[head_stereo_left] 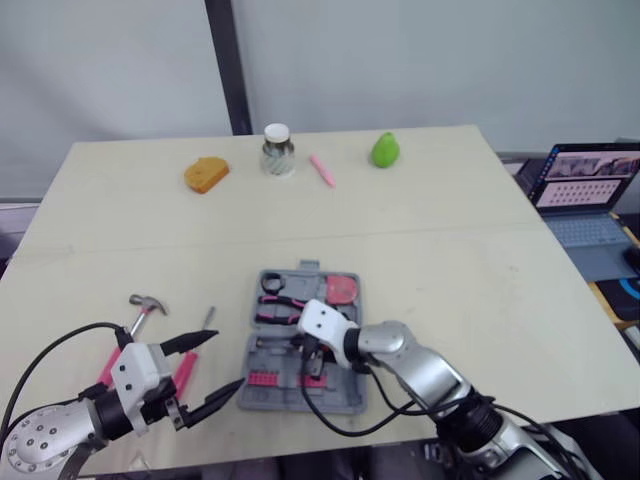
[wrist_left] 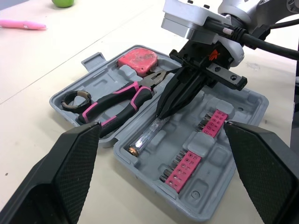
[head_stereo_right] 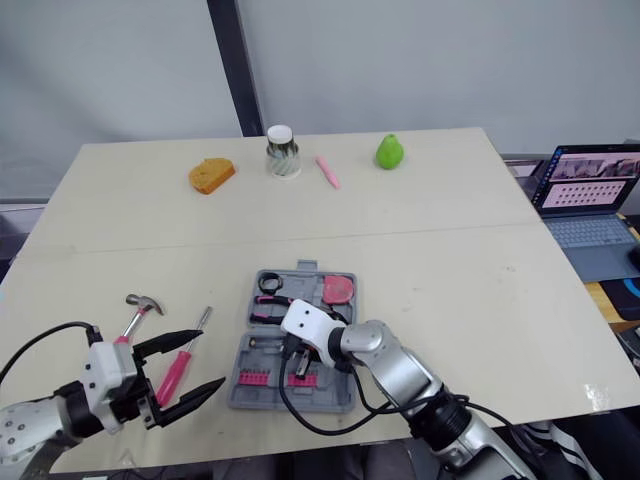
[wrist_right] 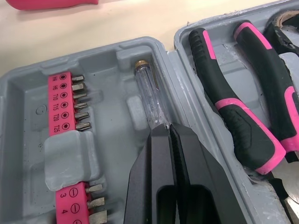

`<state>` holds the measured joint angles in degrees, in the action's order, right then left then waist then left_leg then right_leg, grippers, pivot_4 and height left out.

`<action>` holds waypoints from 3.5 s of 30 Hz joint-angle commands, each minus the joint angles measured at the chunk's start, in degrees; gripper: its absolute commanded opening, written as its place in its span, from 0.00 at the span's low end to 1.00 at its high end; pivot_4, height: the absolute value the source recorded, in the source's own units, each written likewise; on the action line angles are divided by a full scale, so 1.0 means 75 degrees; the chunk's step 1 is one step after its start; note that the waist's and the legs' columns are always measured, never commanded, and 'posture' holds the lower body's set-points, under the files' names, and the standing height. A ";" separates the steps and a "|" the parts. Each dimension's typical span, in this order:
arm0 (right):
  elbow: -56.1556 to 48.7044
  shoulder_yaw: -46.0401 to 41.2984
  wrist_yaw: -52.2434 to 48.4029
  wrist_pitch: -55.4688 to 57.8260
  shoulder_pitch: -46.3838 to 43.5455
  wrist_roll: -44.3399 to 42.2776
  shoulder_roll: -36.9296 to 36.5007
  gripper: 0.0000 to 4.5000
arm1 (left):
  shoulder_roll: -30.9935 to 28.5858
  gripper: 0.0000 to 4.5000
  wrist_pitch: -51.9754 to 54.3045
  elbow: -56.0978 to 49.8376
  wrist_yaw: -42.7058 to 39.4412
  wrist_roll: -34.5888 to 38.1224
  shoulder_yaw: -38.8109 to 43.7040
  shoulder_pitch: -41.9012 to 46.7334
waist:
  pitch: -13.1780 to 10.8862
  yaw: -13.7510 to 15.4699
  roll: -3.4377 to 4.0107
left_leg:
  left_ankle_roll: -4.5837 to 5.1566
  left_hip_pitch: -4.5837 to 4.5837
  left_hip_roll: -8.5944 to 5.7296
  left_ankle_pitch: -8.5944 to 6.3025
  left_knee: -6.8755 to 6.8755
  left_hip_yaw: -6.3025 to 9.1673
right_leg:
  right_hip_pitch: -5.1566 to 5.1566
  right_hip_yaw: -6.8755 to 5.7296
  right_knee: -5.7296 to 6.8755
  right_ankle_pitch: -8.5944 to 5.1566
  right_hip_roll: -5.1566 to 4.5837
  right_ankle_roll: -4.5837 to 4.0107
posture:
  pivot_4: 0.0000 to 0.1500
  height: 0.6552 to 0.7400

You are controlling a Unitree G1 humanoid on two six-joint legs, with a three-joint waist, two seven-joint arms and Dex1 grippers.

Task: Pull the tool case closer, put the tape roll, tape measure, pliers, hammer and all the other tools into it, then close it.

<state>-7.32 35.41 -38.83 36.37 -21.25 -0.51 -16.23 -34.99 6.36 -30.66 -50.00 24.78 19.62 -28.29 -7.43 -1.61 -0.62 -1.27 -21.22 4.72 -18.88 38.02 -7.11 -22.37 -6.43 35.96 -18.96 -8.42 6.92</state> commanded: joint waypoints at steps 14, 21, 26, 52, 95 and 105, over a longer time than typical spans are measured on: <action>0.0961 0.0699 -0.0158 0.1300 0.0461 0.0379 -0.0402 0.02 | -0.0064 1.00 -0.0053 -0.0071 -0.0050 0.0009 0.0044 -0.0048 | 0.0068 0.0006 0.0050 | 0.0035 0.0026 0.0001 -0.0039 0.0001 0.0006 | 0.0035 -0.0002 -0.0029 -0.0002 -0.0001 -0.0004 | 1.00 1.00; 0.0994 0.0742 -0.0183 0.1363 0.0444 0.0368 -0.0412 0.02 | -0.0066 1.00 -0.0066 -0.0062 -0.0063 0.0015 0.0062 -0.0052 | 0.0073 0.0005 0.0058 | 0.0038 0.0035 0.0002 -0.0048 0.0001 0.0017 | 0.0049 -0.0004 -0.0044 -0.0002 -0.0001 -0.0004 | 1.00 1.00; 0.1054 0.0776 -0.0233 0.1368 0.0414 0.0374 -0.0433 0.02 | -0.0074 1.00 -0.0068 -0.0020 -0.0066 0.0000 0.0048 0.0001 | 0.0073 0.0004 0.0060 | 0.0039 0.0035 0.0004 -0.0051 0.0001 0.0026 | 0.0049 -0.0005 -0.0047 -0.0003 -0.0002 -0.0005 | 1.00 1.00; -0.0288 -0.1150 -0.0479 -0.0899 0.0127 -0.0831 0.0067 0.02 | 0.0017 1.00 -0.0434 0.0937 -0.0027 -0.0286 -0.0719 0.1265 | -0.0177 -0.0009 0.0037 | 0.0016 -0.0015 0.0015 -0.0042 0.0004 0.0002 | -0.0029 -0.0002 -0.0017 -0.0001 -0.0002 -0.0003 | 1.00 1.00; -0.0479 -0.0571 -0.0593 -0.0472 -0.0075 -0.0338 -0.0041 0.02 | -0.0084 1.00 -0.0391 0.0746 -0.0192 -0.0267 -0.0854 0.0790 | -0.0209 -0.0029 0.0016 | -0.0009 -0.0029 0.0034 -0.0038 0.0007 -0.0116 | -0.0082 -0.0006 -0.0006 0.0000 -0.0004 -0.0001 | 1.00 1.00; -0.0535 -0.0544 -0.0671 -0.0443 -0.0048 -0.0333 -0.0017 0.02 | -0.0083 1.00 -0.0382 0.0718 -0.0145 -0.0267 -0.0889 0.0787 | -0.0208 -0.0026 0.0015 | -0.0009 -0.0031 0.0037 -0.0039 0.0006 -0.0150 | -0.0113 0.0001 0.0004 0.0000 -0.0007 0.0000 | 1.00 1.00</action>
<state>-9.53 31.08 -43.47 33.75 -21.74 -2.73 -16.50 -35.35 3.70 -23.76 -51.26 22.57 12.84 -22.14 -8.99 -1.80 -0.51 -1.34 -21.45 5.00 -19.17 38.06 -8.24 -23.24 -6.41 35.99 -18.96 -8.47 6.92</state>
